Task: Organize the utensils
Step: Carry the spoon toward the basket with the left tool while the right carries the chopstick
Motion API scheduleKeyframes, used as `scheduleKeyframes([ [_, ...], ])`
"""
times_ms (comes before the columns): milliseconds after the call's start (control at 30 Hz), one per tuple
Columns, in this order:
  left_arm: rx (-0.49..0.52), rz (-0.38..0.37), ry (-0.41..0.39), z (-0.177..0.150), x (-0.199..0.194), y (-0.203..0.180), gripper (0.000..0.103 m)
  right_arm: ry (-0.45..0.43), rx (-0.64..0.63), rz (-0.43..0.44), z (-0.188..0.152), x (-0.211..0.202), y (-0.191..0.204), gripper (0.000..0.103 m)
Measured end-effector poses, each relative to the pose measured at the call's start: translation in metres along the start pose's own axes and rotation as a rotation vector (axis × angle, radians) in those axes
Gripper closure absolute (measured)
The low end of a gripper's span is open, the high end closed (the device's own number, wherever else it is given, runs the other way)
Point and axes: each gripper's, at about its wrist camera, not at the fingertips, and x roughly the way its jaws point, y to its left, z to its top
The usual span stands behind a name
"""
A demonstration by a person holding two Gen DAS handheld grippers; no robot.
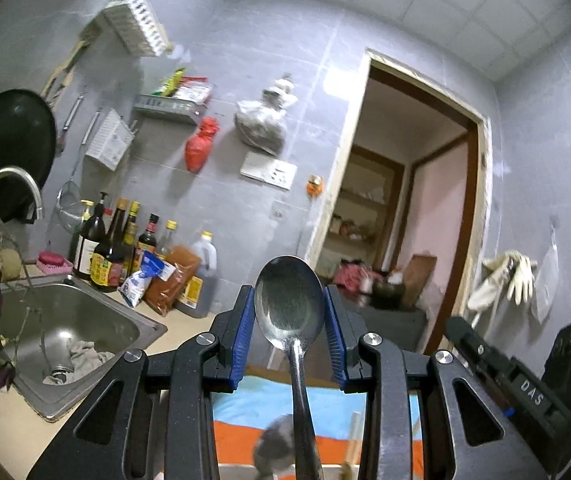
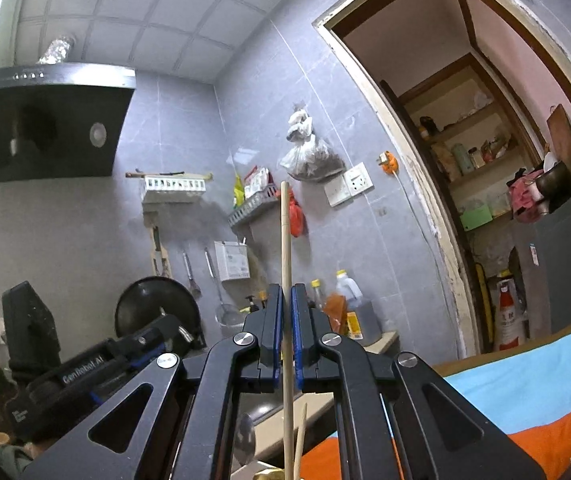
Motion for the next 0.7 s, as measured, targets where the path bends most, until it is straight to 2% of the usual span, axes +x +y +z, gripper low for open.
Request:
scheduleKeyframes([
  [167, -0.053, 0.022, -0.050, -0.006, 0.001, 0.023, 0.074, 0.022, -0.018, -0.028, -0.012, 0.006, -0.003, 0.100],
  [400, -0.078, 0.047, -0.065, -0.022, 0.005, 0.035, 0.074, 0.072, -0.076, -0.035, -0.024, 0.009, -0.002, 0.100],
  [567, -0.063, 0.057, -0.071, -0.031, 0.004, 0.031, 0.074, 0.102, -0.081, -0.033, -0.028, 0.007, -0.003, 0.100],
  [700, -0.011, 0.071, -0.079, -0.040, 0.000, 0.026, 0.074, 0.127, -0.080, -0.035, -0.031, 0.005, -0.004, 0.100],
])
